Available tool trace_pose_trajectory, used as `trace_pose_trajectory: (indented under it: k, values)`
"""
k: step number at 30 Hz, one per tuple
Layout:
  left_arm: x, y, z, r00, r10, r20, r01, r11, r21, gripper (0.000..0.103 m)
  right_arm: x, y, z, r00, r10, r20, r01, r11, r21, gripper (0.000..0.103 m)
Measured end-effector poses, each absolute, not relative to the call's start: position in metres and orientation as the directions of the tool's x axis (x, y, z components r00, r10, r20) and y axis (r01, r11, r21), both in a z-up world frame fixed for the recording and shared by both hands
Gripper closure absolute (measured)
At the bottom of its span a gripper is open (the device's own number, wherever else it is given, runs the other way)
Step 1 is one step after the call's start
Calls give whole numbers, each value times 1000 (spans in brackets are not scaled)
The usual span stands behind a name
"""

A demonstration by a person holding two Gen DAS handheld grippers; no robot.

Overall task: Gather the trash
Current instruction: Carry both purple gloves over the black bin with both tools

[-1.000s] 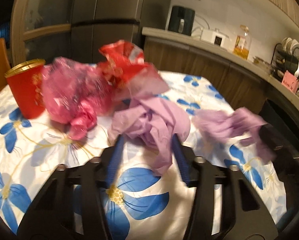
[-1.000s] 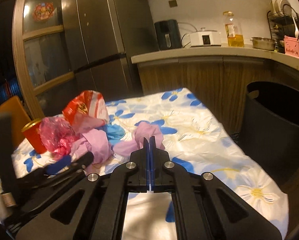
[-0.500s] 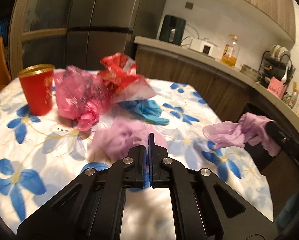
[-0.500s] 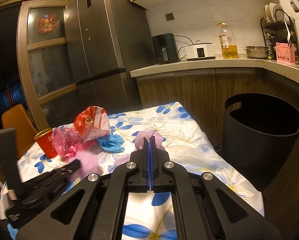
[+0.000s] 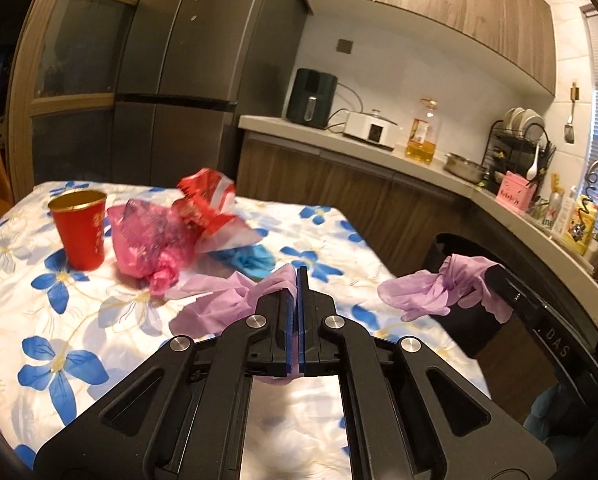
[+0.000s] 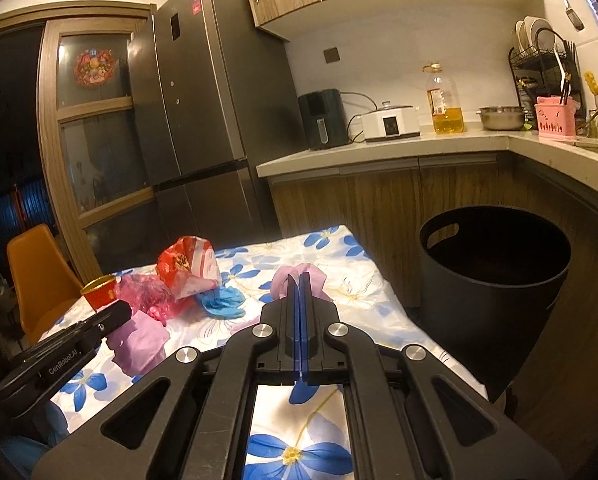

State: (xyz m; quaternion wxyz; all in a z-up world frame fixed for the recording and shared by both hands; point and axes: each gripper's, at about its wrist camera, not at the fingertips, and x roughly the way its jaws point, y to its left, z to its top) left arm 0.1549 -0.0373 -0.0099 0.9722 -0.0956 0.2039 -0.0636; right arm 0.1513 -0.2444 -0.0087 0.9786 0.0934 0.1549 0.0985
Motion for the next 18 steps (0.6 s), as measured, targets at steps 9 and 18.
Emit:
trace_pose_trajectory:
  k: [9, 18]
  values:
    - [166, -86, 19, 905, -242, -350, 185, 964, -189, 103, 144, -275, 9, 957, 165, -238, -114, 970, 214, 102]
    - [193, -155, 45, 888, -342, -308, 305, 938, -163, 103, 152, -326, 32, 983, 32, -182, 5, 979, 202, 102]
